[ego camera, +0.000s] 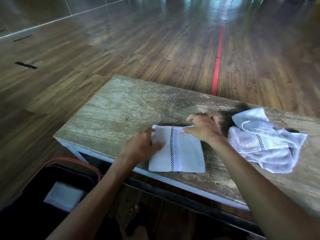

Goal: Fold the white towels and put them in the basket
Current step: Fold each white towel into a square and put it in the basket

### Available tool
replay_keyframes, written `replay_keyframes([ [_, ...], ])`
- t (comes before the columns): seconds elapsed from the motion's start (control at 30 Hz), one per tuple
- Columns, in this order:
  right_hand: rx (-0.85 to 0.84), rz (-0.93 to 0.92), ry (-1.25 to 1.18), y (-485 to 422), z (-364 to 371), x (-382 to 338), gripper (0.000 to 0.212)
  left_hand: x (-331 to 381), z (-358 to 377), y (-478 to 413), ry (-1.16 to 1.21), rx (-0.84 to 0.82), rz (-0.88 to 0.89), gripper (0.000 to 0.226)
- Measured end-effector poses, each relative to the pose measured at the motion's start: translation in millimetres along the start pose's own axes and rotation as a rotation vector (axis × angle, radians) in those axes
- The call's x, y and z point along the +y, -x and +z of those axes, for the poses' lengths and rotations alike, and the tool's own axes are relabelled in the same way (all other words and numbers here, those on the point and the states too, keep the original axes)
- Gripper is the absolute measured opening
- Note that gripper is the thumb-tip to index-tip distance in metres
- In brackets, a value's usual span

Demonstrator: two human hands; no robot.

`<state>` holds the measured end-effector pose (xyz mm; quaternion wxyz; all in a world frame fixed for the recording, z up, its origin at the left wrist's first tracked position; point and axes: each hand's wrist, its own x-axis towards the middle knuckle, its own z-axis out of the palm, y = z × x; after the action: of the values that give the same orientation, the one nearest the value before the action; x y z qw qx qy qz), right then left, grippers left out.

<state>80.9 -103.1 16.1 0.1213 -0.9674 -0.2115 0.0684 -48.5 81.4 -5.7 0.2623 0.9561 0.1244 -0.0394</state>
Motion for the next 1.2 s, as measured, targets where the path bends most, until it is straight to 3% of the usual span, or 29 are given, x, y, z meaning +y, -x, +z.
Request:
replay_keyframes([
  [0.2,0.070,0.118,-0.325,22,15,15,0.045,-5,6,-12,0.131,0.186,-0.058,0.023],
  [0.37,0.103,0.119,-0.603,25,16,21,0.017,-15,9,-40,0.340,0.207,0.030,0.022],
  [0.53,0.164,0.093,-0.588,23,15,29,0.012,-24,14,-45,0.462,0.260,0.050,0.006],
  [0.77,0.078,-0.079,-0.676,16,7,34,0.012,-26,16,-45,0.518,0.292,0.070,0.004],
  [1.2,0.104,0.059,-0.769,8,24,39,0.010,-21,24,-52,0.393,0.340,0.033,0.004],
])
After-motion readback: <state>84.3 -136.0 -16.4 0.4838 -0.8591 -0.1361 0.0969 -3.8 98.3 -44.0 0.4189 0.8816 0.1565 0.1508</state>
